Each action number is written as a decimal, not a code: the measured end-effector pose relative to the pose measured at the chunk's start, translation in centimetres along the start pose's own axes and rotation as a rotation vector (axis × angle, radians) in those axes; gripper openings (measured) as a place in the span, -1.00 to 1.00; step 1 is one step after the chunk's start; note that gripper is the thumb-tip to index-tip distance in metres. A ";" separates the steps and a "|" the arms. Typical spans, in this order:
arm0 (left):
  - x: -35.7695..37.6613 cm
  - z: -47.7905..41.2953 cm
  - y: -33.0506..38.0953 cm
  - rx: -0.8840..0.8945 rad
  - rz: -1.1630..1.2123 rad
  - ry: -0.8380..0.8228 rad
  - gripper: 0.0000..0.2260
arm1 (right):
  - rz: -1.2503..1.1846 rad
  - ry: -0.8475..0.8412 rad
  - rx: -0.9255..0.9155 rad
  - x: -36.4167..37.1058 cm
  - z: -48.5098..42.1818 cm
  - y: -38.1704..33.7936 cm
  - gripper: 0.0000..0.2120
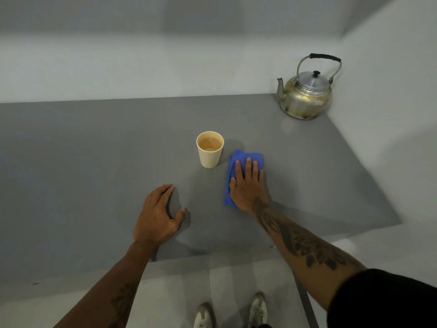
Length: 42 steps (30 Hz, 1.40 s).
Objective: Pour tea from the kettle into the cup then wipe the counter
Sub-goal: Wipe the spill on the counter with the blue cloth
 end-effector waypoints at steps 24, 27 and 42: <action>-0.3 0.3 0.6 -0.012 0.020 -0.001 -0.30 | 0.063 0.056 -0.287 0.2 2.9 3.3 -0.43; -0.2 0.2 0.4 -0.018 0.016 0.003 -0.32 | 0.058 0.022 -0.207 0.0 0.2 3.9 -0.40; 2.8 -3.6 12.1 -0.176 0.215 0.075 -0.60 | -0.090 -0.072 -0.164 -5.4 -5.6 4.0 -0.31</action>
Point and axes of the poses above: each hand's wrist, its own z-axis away from the middle knuckle, its own x-axis out of the palm, y = z × x, the point moved 7 cm from there along -z, towards the middle knuckle, and after that the axes turned 8 degrees about x, right-handed, at the moved point
